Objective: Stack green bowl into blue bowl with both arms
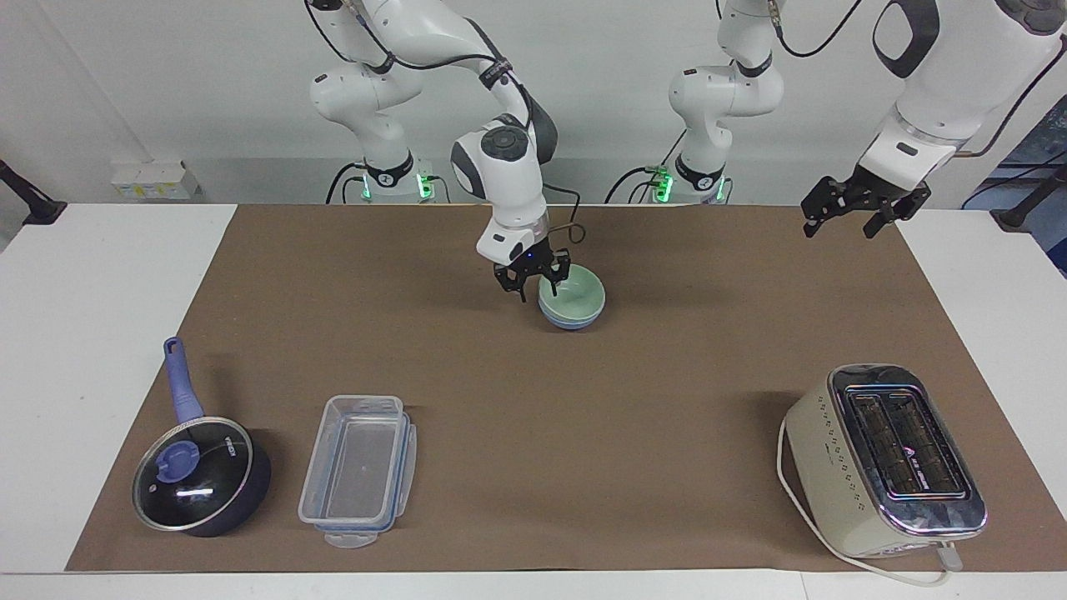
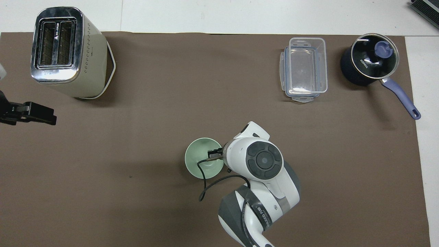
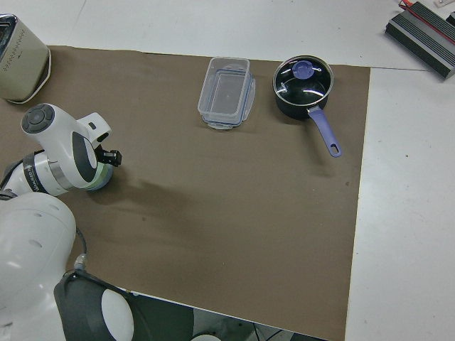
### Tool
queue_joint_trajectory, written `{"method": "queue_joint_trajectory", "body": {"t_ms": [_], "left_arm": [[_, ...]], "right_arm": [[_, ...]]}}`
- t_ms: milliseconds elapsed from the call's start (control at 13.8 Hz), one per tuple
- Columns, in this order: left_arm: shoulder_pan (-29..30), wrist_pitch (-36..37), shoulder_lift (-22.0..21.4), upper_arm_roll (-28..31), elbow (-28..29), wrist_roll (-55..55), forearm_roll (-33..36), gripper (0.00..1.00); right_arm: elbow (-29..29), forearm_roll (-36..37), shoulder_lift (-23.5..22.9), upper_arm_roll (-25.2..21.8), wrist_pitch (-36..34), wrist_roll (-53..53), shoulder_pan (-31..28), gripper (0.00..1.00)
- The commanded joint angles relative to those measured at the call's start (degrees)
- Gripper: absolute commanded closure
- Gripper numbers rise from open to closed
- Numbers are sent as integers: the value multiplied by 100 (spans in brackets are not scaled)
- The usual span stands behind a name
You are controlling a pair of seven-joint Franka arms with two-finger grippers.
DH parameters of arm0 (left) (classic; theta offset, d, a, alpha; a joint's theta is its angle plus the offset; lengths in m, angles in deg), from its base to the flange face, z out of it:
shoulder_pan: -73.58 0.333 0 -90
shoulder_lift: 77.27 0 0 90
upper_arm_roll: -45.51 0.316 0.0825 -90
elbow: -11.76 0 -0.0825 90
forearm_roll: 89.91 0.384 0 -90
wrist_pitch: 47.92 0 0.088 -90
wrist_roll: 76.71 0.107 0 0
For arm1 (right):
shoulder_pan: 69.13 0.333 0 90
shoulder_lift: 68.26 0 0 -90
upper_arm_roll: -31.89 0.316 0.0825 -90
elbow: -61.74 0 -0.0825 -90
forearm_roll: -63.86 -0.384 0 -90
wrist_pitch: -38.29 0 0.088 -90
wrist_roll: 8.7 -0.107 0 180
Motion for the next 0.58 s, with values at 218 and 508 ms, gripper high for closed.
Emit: {"method": "queue_joint_trajectory", "body": {"t_ms": [218, 508], "left_arm": [[-85, -42, -192, -102, 505, -57, 35, 0], [-314, -403, -324, -111, 876, -268, 35, 0]], "right_arm": [[-138, 119, 994, 19, -1051, 380, -1082, 0], [-348, 127, 1469, -34, -1764, 722, -2039, 0]]}}
